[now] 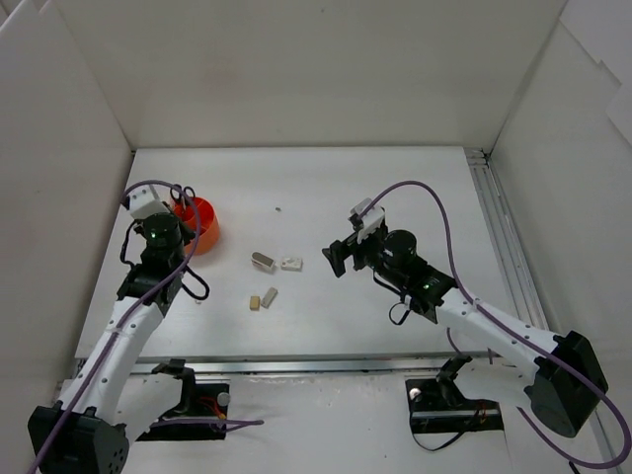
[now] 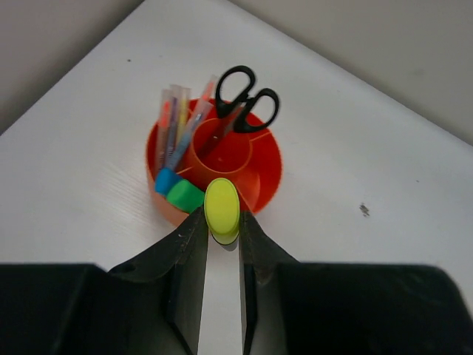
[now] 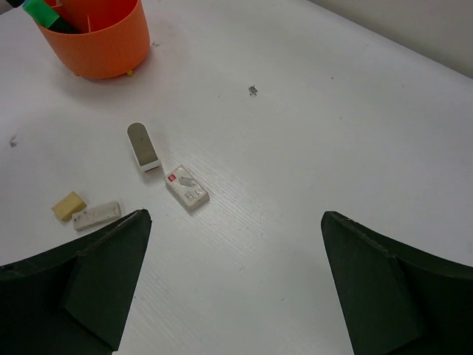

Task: Sort the stationery into containers
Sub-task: Place the pen in the storage box.

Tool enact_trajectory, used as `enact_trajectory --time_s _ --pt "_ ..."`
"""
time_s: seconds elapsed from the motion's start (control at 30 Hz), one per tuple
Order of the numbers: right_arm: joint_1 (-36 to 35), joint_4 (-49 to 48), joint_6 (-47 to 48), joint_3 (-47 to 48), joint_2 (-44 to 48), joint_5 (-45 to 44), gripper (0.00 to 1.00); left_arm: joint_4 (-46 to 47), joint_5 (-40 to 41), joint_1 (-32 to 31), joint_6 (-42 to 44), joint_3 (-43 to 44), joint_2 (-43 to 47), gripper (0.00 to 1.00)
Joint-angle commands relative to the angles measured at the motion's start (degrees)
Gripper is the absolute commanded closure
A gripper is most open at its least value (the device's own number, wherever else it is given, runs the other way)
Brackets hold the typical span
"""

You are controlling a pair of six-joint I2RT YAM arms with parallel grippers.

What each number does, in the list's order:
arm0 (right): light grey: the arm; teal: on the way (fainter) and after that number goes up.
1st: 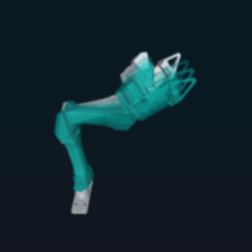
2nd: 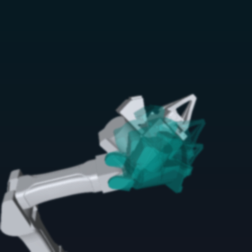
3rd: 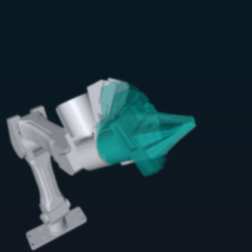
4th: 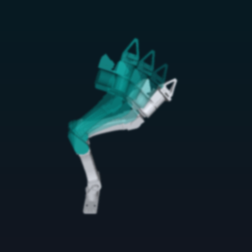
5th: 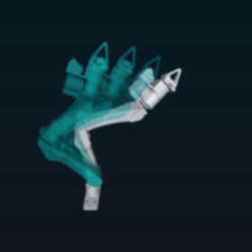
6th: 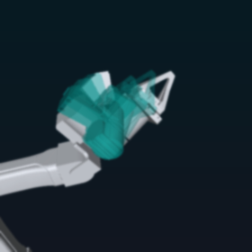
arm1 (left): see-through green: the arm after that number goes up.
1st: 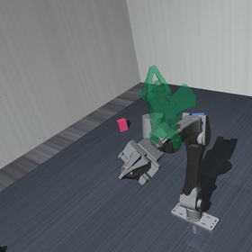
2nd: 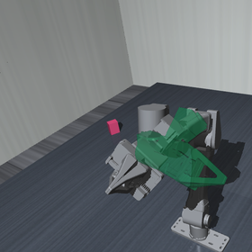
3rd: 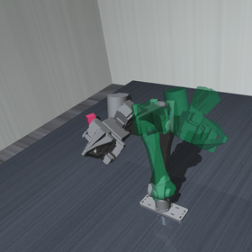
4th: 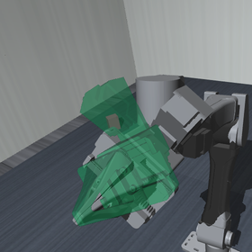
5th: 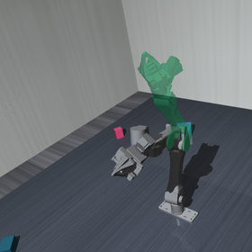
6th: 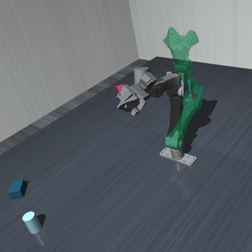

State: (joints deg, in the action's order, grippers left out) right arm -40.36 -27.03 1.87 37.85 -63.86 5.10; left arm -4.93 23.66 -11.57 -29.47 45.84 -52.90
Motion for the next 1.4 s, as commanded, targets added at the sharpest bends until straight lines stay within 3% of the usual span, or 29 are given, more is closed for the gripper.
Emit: enact_trajectory --time_s 0.0,0.37,0.7,0.87,1.1,1.37 --pt "0.9 -2.4 -0.5 -0.3 2.2 -2.4 0.02 0.8 3.7 4.3 -3.1 1.9 -3.9 1.0" --pt "2.1 -0.8 -0.7 -1.9 4.0 -6.7 0.02 1.7 3.4 6.9 -10.5 6.0 -13.2 1.0" --pt "3.3 -0.2 -0.7 -2.2 4.4 -6.6 0.02 3.5 -1.4 6.9 -11.0 4.5 -8.5 1.0" --pt "3.8 -0.2 -0.9 -2.3 4.1 -6.2 0.02 9.2 -3.8 6.9 -7.6 4.9 -10.7 1.0" --pt "4.9 -0.2 -0.6 -2.4 3.5 -5.6 0.02 21.9 -22.9 6.9 6.8 6.5 -18.3 1.0" --pt "5.9 0.6 0.1 -2.2 3.4 -4.0 0.02 22.2 -22.9 7.4 15.5 7.5 -21.5 1.0"
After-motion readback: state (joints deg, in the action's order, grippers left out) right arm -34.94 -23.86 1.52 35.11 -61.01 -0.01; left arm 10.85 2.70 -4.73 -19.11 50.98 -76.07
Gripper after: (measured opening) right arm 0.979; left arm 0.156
